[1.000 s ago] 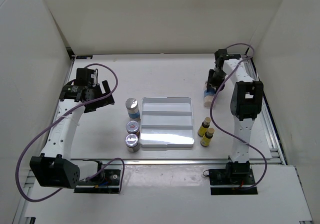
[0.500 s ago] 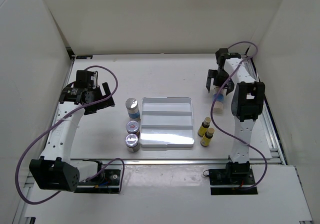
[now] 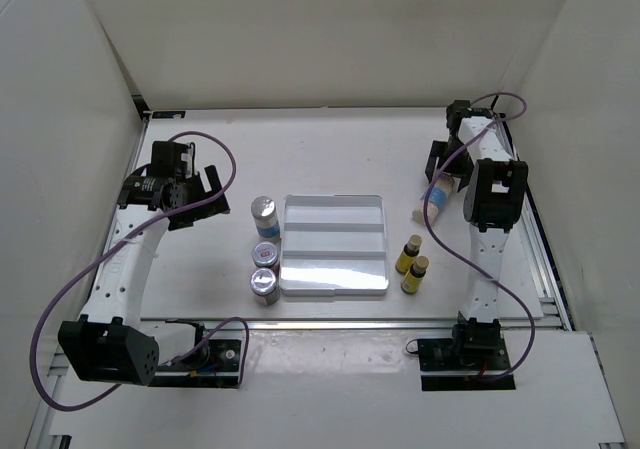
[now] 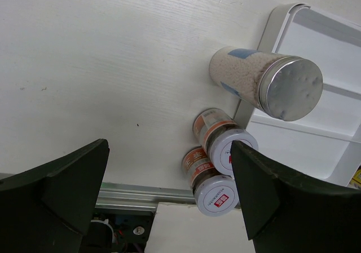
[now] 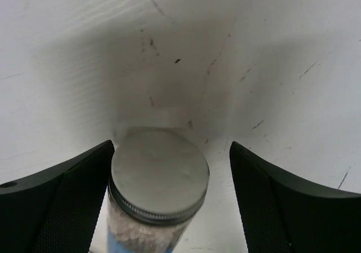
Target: Organize the condiment bottles
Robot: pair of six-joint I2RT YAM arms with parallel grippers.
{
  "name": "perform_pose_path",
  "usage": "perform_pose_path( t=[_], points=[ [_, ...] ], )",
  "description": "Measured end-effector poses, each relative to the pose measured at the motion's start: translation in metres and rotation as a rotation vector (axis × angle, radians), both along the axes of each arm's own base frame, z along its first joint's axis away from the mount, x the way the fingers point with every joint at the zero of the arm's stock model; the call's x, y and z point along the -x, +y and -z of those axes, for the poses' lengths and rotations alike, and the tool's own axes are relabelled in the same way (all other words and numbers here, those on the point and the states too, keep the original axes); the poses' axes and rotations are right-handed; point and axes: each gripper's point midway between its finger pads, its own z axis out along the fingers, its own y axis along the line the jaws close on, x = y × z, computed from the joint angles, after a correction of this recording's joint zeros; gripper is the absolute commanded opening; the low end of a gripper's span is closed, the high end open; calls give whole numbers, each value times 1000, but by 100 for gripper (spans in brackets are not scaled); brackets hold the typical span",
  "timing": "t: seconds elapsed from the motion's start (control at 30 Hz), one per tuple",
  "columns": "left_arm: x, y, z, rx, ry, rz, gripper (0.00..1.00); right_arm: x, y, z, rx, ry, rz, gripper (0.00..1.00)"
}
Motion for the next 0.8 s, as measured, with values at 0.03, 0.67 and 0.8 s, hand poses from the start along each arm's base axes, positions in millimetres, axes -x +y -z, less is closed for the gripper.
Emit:
perform_pose_path(
  t=[0.03,0.67,0.8],
  points=[
    [0,0,0,0,0,1,100,2,-1,3,-3,11,4,82],
    [0,-3,0,12,1,11,100,14,8,8,-54,61,57,0],
    [1,-4,0,18,1,14,100,15,13,4,-67,59,103,0]
  ],
)
